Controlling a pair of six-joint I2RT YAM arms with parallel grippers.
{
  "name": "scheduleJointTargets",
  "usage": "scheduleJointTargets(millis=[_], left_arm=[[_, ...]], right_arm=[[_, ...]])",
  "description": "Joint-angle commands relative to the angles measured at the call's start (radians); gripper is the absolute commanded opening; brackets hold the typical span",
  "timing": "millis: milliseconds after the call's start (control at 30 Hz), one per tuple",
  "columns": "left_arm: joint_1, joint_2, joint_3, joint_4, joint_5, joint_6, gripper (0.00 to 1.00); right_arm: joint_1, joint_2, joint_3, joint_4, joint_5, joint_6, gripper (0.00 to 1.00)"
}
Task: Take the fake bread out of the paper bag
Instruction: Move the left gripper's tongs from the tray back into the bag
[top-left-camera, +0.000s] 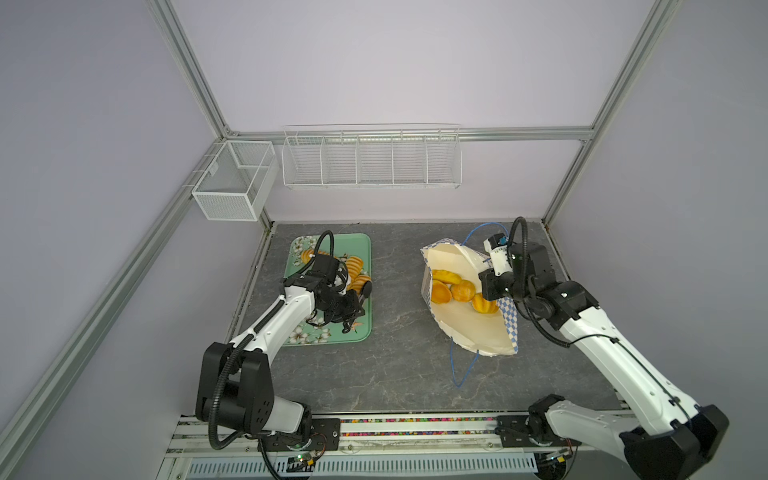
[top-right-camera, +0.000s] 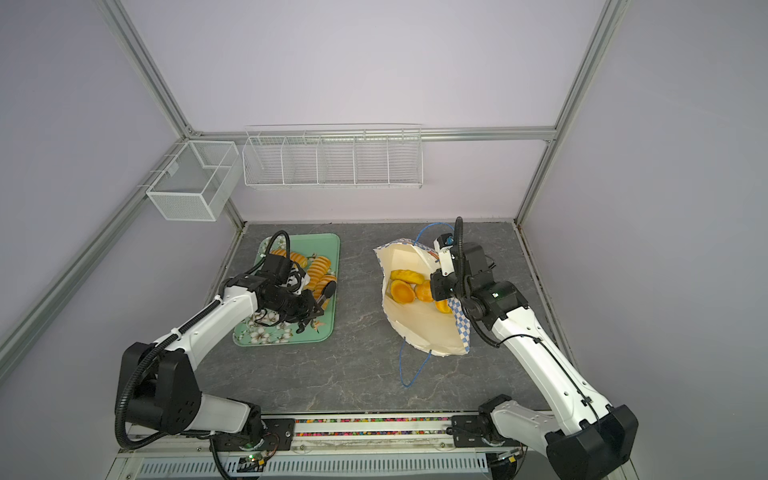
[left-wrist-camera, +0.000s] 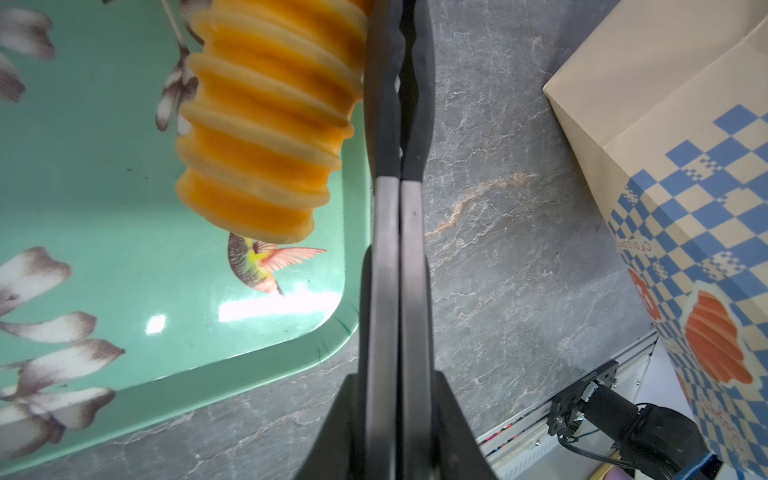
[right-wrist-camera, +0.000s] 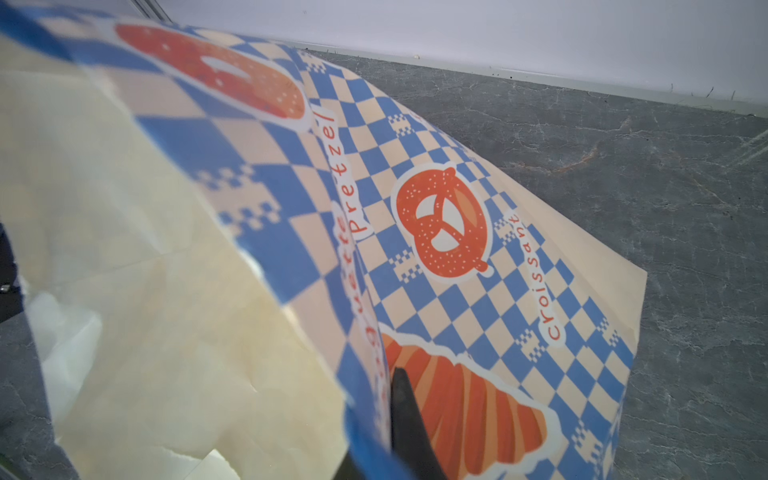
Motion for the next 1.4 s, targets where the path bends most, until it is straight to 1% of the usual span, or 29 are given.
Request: scheduleJointTargets(millis=[0,133,267,433,567,667,733,767,867,1000,1067,1100,1167,1200,1233,1300,1367], left_arm=[[0.008,-0.059,0.002,-0.007,0.026,0.0,0.0],[0.008,-0.094,0.012,-0.045,0.059,0.025,0.0],[0.007,-0.125,0.033,-0.103,0.06,0.054,0.0],[0.006,-0.222,0.116,-0.204,0.05,0.068,0.0],[-0.026,-0.326,0.204,-0.305,-0.042,0.074,0.0],[-0.073,-0.379,0.246,-0.379,-0.103,0.067,0.0],[-0.128,-0.416,0.266,-0.4,-0.119,0.043,0.0],[-0.177,-0.443,0.276,-0.4,-0.142,0.02,0.0],[-0.362,-0.517,0.3,-0.375,-0.247,-0.066,0.0],[-0.636,-0.586,0.264,-0.288,-0.351,-0.184,0.0],[-0.772,-0.567,0.252,-0.265,-0.412,-0.218,0.0],[-0.849,-0.542,0.254,-0.262,-0.455,-0.225,0.0],[-0.963,-0.47,0.268,-0.251,-0.493,-0.22,0.0],[-0.999,-0.425,0.279,-0.237,-0.485,-0.215,0.0],[-1.017,-0.387,0.288,-0.222,-0.467,-0.209,0.0],[-1.029,-0.291,0.309,-0.194,-0.434,-0.199,0.0],[-1.03,-0.209,0.323,-0.172,-0.448,-0.191,0.01]], right_arm=[[-0.007,-0.013,0.017,-0.006,-0.037,-0.004,0.07],[-0.007,-0.045,0.0,0.001,-0.042,0.008,0.07],[-0.006,-0.069,-0.003,-0.012,-0.043,0.013,0.07],[-0.007,-0.1,-0.009,-0.035,-0.039,0.011,0.07],[-0.007,-0.123,-0.024,-0.037,-0.035,0.011,0.07],[-0.006,-0.129,-0.033,-0.032,-0.038,0.014,0.07],[-0.006,-0.129,-0.037,-0.03,-0.043,0.015,0.07],[-0.007,-0.128,-0.038,-0.03,-0.046,0.017,0.07],[-0.007,-0.126,-0.049,-0.031,-0.051,0.02,0.07],[-0.005,-0.127,-0.058,-0.033,-0.058,0.027,0.07],[-0.006,-0.129,-0.059,-0.036,-0.061,0.026,0.07],[-0.005,-0.13,-0.06,-0.038,-0.06,0.023,0.07],[-0.006,-0.133,-0.058,-0.043,-0.057,0.014,0.07],[-0.005,-0.136,-0.056,-0.048,-0.054,0.012,0.07],[-0.005,-0.139,-0.055,-0.051,-0.054,0.012,0.07],[-0.004,-0.145,-0.058,-0.055,-0.07,0.01,0.07],[-0.004,-0.152,-0.061,-0.056,-0.101,-0.004,0.07]])
